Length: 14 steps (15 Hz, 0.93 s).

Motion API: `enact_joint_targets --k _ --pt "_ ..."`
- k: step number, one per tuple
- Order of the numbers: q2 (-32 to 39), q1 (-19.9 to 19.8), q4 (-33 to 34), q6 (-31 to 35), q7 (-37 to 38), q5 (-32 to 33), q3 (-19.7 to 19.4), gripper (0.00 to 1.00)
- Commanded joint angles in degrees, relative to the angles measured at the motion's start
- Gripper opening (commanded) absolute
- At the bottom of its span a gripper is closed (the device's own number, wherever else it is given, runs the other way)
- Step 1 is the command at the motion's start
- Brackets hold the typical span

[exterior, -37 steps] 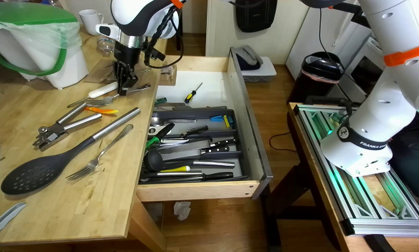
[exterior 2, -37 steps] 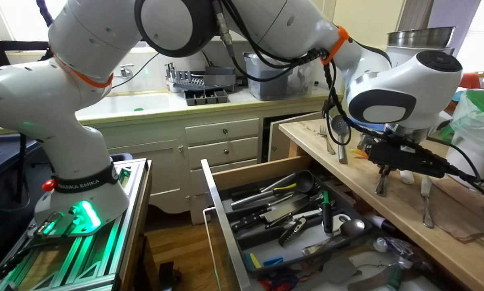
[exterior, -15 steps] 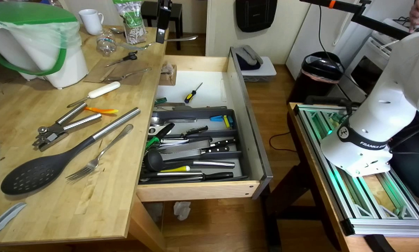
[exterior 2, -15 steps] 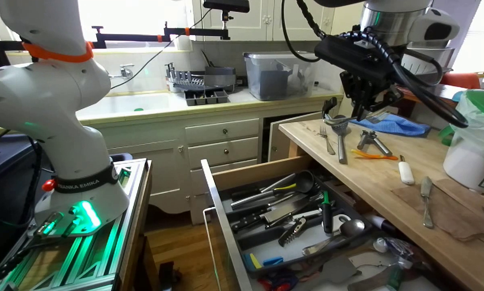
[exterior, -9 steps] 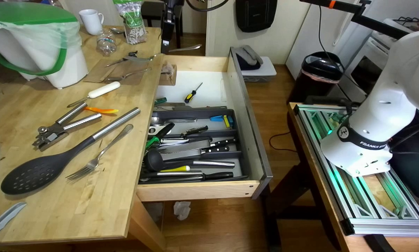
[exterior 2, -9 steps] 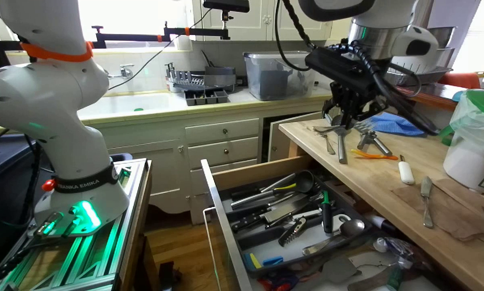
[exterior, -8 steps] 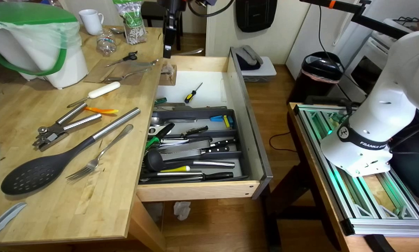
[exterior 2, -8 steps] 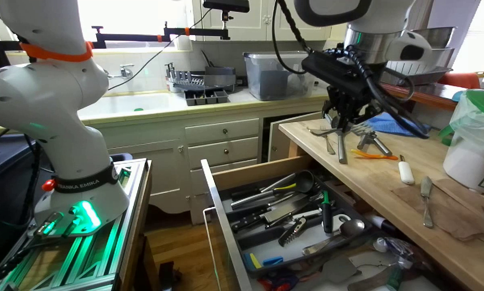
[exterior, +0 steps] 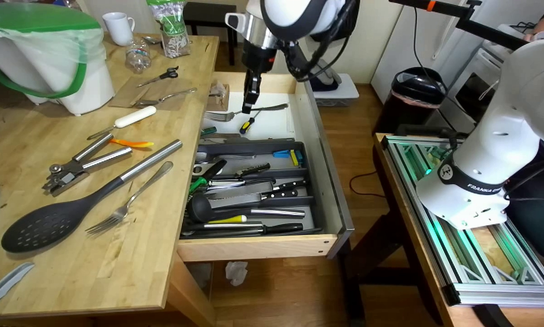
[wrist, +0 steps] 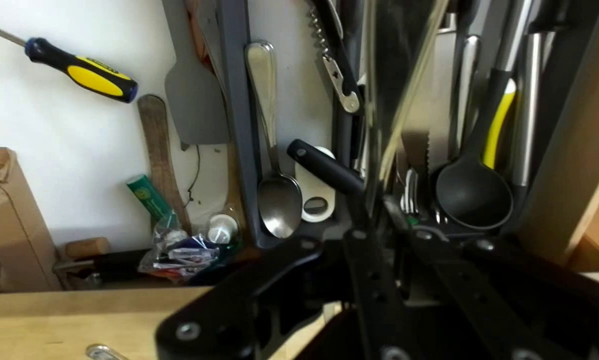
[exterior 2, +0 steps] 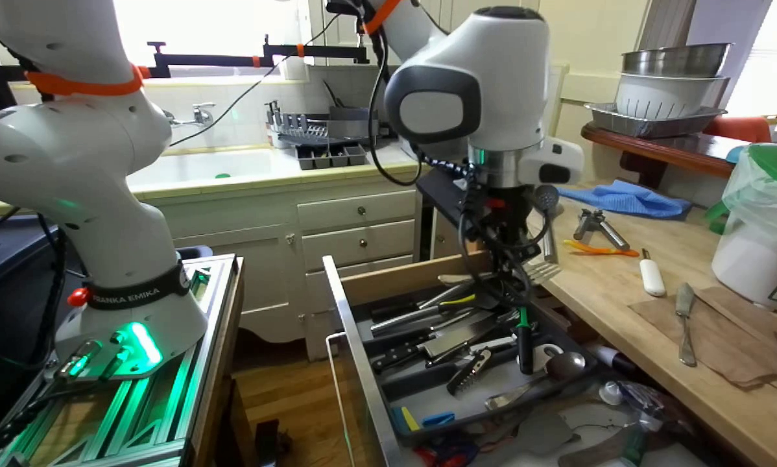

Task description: Put the fork in the utensil organizer

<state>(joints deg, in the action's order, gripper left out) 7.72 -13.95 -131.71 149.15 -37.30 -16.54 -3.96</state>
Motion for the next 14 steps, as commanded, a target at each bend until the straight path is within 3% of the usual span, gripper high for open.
enact_joint_targets --k 1,2,6,7,8,14 --pt "-0.1 0.3 -2.4 3.6 0.2 0.3 -0.5 0.03" --pt "0.1 0.1 -3.9 5.1 0.1 0.3 -0.5 0.10" --pt "0.1 0.2 -2.9 5.0 0.2 0.3 -0.4 0.10" --pt "1.5 0.5 -2.8 6.0 1.4 2.0 -0.8 0.03" --pt "2.8 0.3 -2.6 6.1 0.7 1.2 -0.6 0.03" --pt "10.9 -2.0 -3.7 19.0 -0.6 1.7 1.1 0.03"
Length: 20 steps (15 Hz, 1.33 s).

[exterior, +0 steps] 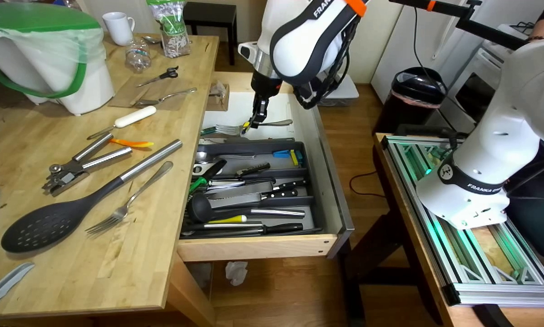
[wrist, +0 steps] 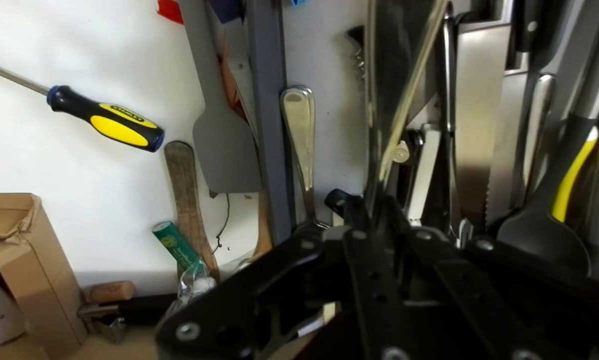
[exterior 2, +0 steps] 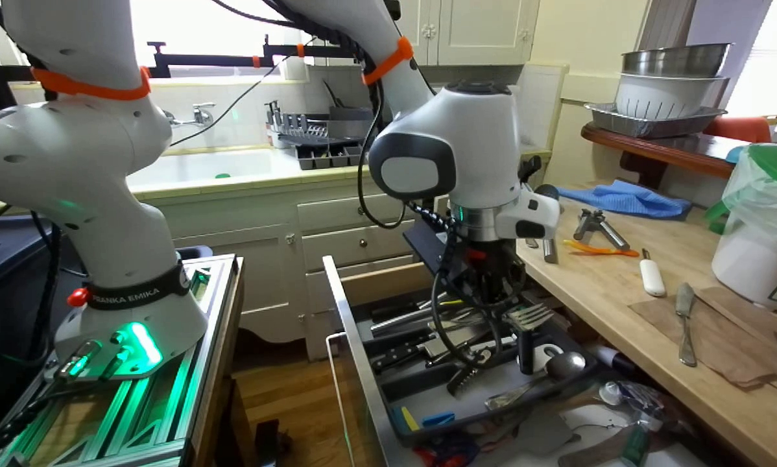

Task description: Put the fork in the utensil organizer

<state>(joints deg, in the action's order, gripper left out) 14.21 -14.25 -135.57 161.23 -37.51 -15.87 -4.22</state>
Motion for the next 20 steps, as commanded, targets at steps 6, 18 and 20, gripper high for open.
enact_joint_targets --k 6,18,20 --pt "13.5 -4.8 4.1 18.8 -4.3 -2.1 5.7 0.03" --pt "19.6 -12.5 9.1 23.6 -3.7 -0.9 14.8 0.03" --pt "20.7 -13.0 9.8 23.1 -3.9 -0.7 15.5 0.03"
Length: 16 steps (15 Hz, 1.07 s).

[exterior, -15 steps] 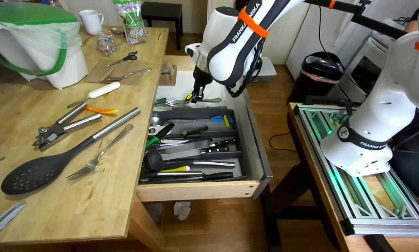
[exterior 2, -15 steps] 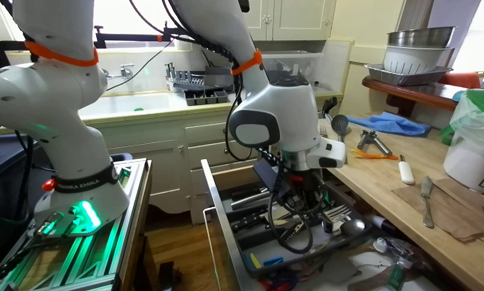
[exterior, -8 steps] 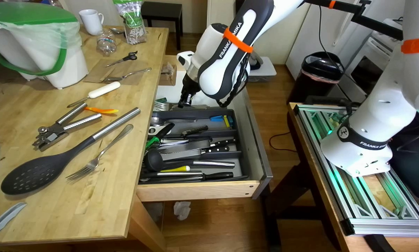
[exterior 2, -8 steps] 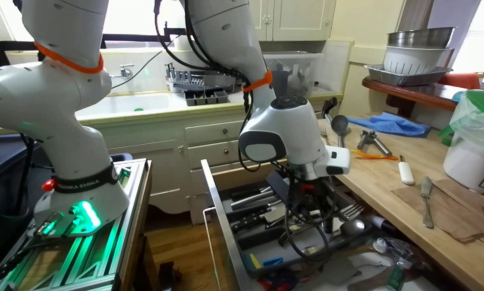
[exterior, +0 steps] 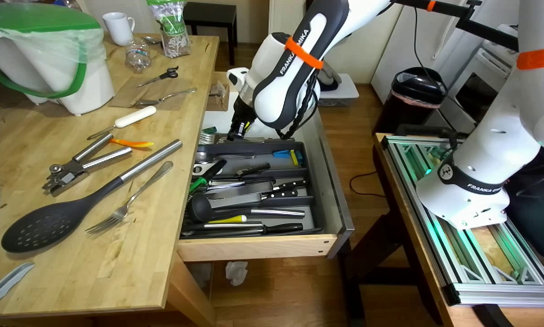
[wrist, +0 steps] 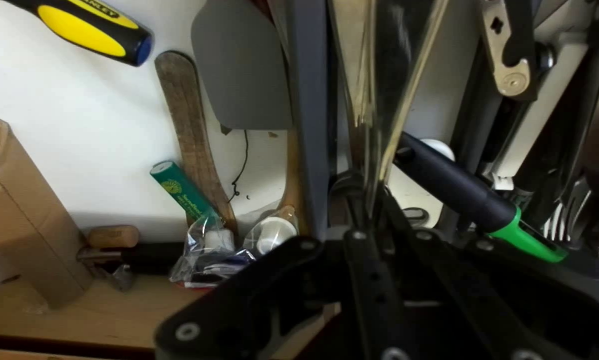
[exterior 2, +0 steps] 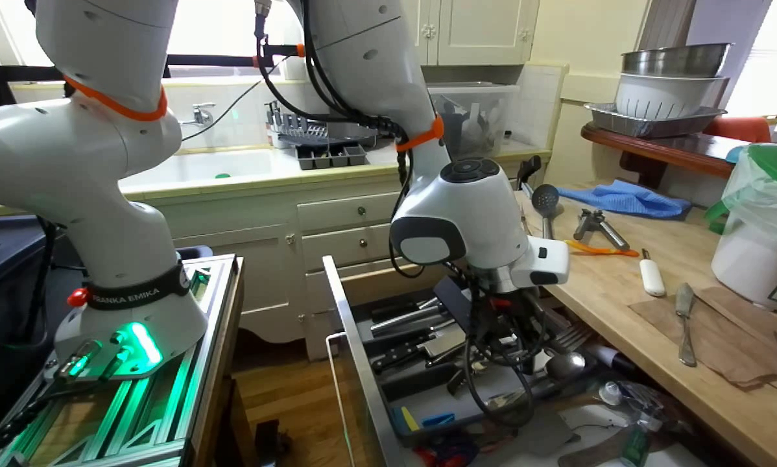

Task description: Put the fork in the utensil organizer

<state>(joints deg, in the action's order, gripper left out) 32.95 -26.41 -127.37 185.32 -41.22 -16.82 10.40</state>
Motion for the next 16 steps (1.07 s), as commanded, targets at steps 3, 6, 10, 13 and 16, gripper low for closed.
enact_joint_targets --k 3,6,10,13,16 --pt "3.3 -0.7 2.2 -0.9 -0.2 0.2 1.0 0.03" --pt "5.4 -1.0 2.9 -0.5 7.5 10.0 -0.1 0.03" --pt "8.2 -3.8 4.9 -0.6 13.4 18.8 1.2 0.03" --pt "9.8 -4.6 6.3 0.2 16.2 22.6 0.8 0.03" --pt "11.4 -7.1 7.9 0.0 16.8 25.3 2.4 0.03"
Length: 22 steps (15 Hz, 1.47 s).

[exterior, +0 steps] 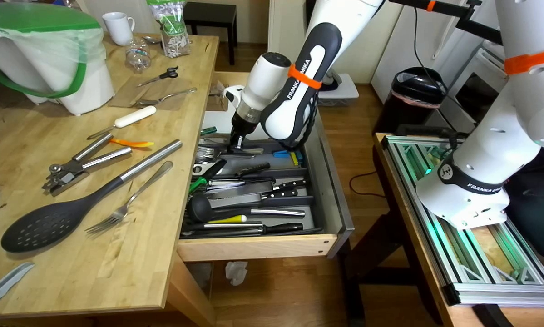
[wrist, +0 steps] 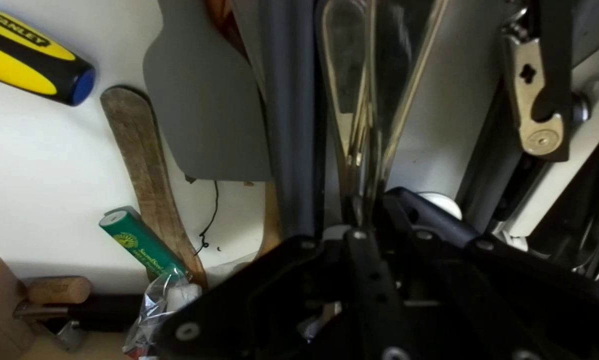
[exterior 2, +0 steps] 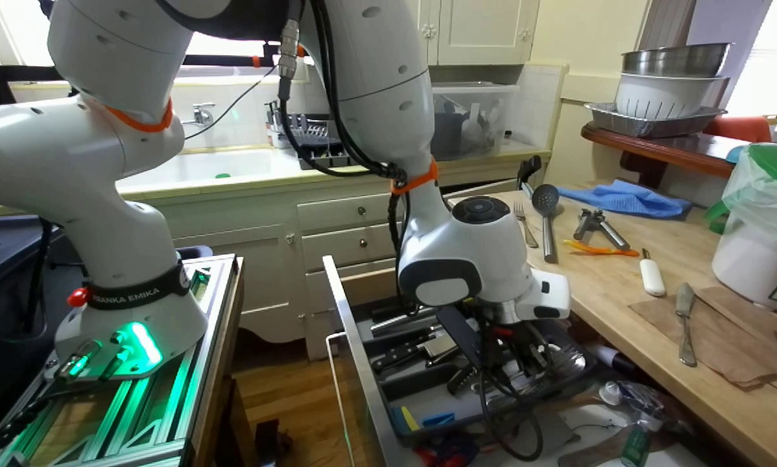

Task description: Put the fork in the utensil organizer

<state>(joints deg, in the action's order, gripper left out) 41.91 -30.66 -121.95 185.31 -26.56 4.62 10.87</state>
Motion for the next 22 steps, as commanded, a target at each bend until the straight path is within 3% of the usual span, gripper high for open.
enact_joint_targets --k 1,13,14,15,16,22 --pt "3.1 -3.7 2.9 0.2 2.1 4.7 2.6 0.03" --pt "8.3 -9.5 6.6 0.6 1.2 10.5 7.1 0.03" --pt "8.5 -9.5 6.8 0.8 1.5 10.5 7.1 0.06" --pt "8.4 -9.5 6.9 0.4 1.7 10.4 7.0 0.35" --pt "8.0 -9.2 6.8 -0.3 2.1 10.2 6.7 0.36" --pt "0.8 -7.0 1.6 -2.3 6.1 8.2 4.7 0.79"
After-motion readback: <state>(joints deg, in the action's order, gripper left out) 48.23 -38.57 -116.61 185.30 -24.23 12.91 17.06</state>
